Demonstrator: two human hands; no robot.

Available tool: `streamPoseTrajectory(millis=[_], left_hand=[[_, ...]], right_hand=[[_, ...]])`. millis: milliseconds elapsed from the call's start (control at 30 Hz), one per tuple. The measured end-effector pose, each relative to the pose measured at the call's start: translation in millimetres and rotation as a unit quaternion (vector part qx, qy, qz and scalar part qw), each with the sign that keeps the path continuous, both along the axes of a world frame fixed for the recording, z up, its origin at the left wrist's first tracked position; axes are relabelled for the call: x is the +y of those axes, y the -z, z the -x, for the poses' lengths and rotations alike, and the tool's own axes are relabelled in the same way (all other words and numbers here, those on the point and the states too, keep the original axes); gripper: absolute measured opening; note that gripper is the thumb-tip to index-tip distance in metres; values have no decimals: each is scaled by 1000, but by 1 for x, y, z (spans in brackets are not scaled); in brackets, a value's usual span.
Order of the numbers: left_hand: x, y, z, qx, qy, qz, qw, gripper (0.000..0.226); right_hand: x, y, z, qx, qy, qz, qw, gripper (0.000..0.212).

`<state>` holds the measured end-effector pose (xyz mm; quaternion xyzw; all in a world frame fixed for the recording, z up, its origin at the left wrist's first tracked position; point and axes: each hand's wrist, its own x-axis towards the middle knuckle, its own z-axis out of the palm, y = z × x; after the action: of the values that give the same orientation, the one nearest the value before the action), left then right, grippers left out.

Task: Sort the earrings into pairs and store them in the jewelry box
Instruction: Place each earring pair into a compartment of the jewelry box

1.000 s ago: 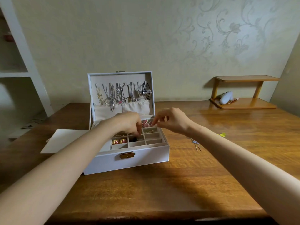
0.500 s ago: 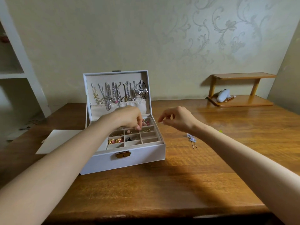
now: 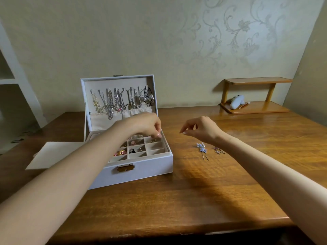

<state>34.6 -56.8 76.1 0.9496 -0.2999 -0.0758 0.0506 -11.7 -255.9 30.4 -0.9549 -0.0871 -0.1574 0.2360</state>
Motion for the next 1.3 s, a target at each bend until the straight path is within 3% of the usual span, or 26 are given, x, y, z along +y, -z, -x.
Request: streamPoseTrajectory(millis=[200,567,1000,1300], left_hand=[[-53,26,1,-57,25,54,997,18],[-128,64,-14,-19,37,41,998,18],[-131,68,-18,-33,22,6,999,15],[-99,39,-9,-55,28,46,997,3]], right_hand=[[-24,5,0,31,86,73,993,9],[-45,27,-3,88,162,102,978,19],[-43,29,-7,131,163,85,974,21],[-33,26,-8,143,159,126,969,22]])
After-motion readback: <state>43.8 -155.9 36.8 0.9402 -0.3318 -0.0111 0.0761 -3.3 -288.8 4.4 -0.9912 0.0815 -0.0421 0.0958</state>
